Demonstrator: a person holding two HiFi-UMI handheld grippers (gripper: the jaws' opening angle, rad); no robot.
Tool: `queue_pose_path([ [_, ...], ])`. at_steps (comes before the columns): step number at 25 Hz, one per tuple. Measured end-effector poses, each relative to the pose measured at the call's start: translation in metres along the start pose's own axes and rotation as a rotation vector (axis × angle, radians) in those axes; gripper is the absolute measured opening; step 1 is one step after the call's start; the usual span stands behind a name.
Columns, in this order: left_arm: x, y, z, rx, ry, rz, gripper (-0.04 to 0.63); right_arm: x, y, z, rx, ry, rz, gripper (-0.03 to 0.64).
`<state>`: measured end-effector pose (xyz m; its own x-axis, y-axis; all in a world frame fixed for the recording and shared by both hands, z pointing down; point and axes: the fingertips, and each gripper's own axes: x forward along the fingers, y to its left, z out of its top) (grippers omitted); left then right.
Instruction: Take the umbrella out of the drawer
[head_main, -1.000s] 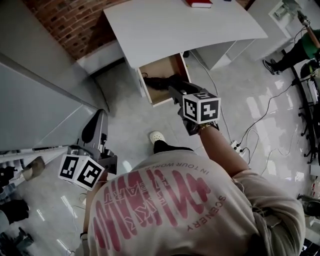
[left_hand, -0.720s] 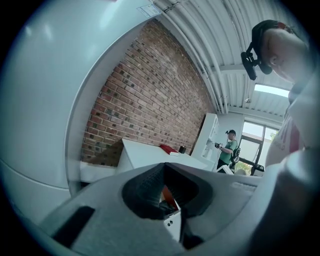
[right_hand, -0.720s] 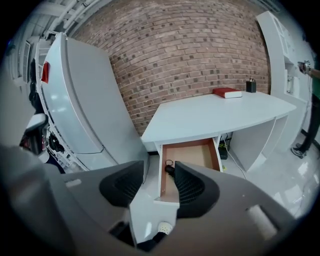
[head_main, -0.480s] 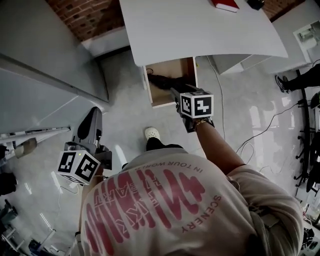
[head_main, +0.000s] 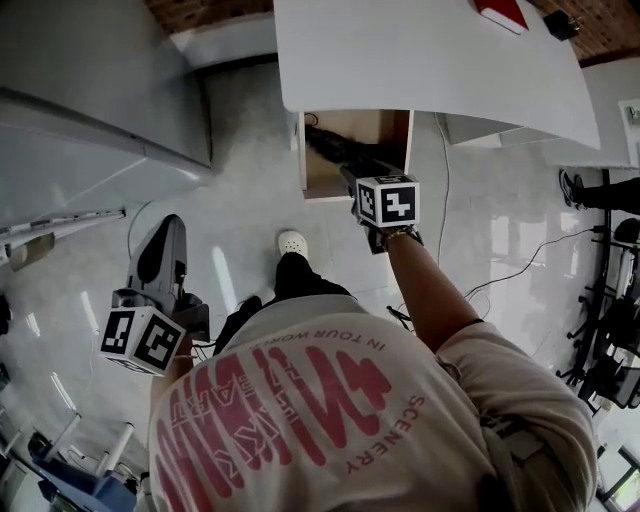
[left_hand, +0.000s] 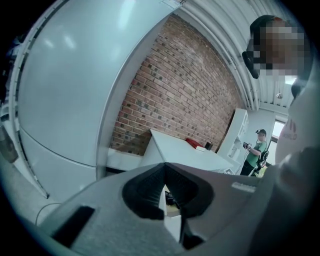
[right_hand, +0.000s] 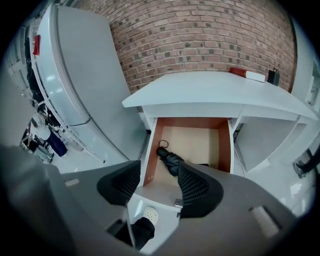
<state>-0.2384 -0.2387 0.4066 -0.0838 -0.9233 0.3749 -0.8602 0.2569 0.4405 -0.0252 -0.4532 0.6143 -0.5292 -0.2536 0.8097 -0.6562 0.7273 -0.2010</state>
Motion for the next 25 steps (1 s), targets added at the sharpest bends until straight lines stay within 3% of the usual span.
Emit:
queue_pose_path([
  [11, 0.029, 0.036, -0.037, -0.062, 0.091, 0.051, 0.006, 0.078, -0.019, -0.028, -0.03, 0.134, -0.046, 0.281],
  [25, 0.041, 0.055, -0.088, -0.132, 0.202, 0.082, 0.006, 0.146, -0.047, -0.04, -0.306, 0.244, -0.09, 0.298],
])
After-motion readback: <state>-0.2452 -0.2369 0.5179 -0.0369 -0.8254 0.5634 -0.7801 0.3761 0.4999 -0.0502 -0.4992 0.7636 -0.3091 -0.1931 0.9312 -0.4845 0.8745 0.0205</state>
